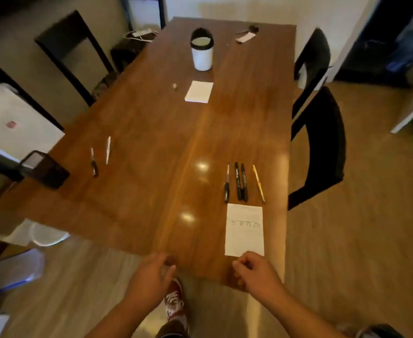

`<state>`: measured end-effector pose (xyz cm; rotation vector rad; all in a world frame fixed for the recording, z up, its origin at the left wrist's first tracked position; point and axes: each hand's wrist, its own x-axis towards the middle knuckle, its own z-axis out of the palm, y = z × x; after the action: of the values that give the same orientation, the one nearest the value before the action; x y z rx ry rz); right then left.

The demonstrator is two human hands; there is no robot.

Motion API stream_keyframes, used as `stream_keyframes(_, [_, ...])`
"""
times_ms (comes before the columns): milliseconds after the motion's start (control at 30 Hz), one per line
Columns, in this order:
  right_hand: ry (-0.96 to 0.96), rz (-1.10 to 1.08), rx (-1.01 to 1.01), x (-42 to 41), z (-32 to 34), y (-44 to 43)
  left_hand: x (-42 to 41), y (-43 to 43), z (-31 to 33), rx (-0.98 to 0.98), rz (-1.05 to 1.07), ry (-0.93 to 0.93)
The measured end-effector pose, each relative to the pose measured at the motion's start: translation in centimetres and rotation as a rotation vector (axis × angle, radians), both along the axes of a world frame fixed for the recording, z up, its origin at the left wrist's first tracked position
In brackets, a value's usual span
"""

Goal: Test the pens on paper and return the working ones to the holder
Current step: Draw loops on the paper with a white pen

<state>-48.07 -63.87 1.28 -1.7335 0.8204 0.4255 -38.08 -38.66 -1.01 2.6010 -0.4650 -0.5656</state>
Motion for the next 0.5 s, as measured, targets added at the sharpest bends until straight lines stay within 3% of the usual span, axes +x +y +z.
stream_keyframes(100, [0.018,0.104,-0.074,7.4,0.5,4.8,6.2,5.3,-1.4,0.128,-0.014,-0.093])
stream_keyframes(233, [-0.051,0.197,-0.17,17.6,-0.2,10.6,14.7,10.7,-3.5,0.271,-0.02,-0.061])
stream_keyframes(500, [-0.138,0.426,-0.482,34.3,-2.9,18.6,24.8,14.7,-5.4,0.303,-0.136,-0.107])
